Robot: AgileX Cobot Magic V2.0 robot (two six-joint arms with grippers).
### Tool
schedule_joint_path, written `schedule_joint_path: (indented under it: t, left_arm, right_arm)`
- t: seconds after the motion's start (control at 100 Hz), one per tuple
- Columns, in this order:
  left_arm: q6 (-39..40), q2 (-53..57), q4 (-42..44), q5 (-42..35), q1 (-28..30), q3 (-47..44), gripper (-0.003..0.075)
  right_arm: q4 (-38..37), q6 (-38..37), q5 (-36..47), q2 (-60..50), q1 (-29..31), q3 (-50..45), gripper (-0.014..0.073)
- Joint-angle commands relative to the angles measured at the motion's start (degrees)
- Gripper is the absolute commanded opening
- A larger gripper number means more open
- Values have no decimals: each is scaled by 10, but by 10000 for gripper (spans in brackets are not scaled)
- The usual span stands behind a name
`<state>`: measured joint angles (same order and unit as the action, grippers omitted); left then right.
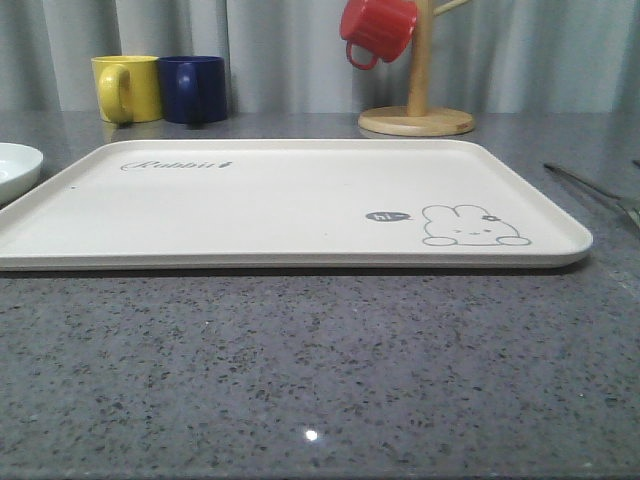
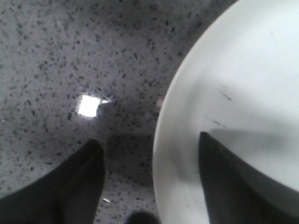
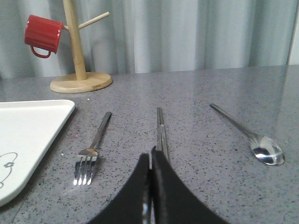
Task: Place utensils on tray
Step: 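Grasp the white plate rim with the left gripper and lift it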
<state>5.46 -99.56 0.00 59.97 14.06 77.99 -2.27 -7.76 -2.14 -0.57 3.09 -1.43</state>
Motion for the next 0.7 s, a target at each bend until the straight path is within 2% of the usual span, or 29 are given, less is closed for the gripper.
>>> schedule_joint_path:
  t: [0.0, 0.16, 0.46, 0.62, 0.69]
  left_arm:
    - [5, 24, -5, -9, 1, 18, 235]
    - [5, 24, -5, -7, 1, 18, -17]
    - [5, 58, -32, -3, 1, 49, -19]
    - [-8, 104, -87, -21, 1, 70, -19]
    - [-41, 122, -132, -27, -4, 75, -19]
  right_arm:
    - [-6, 1, 47, -10, 3, -2, -62]
    - [-6, 1, 47, -10, 3, -2, -62]
    - [-6, 1, 47, -10, 3, -2, -62]
    - [-6, 1, 47, -10, 3, -2, -62]
    - [-6, 1, 47, -10, 3, -2, -62]
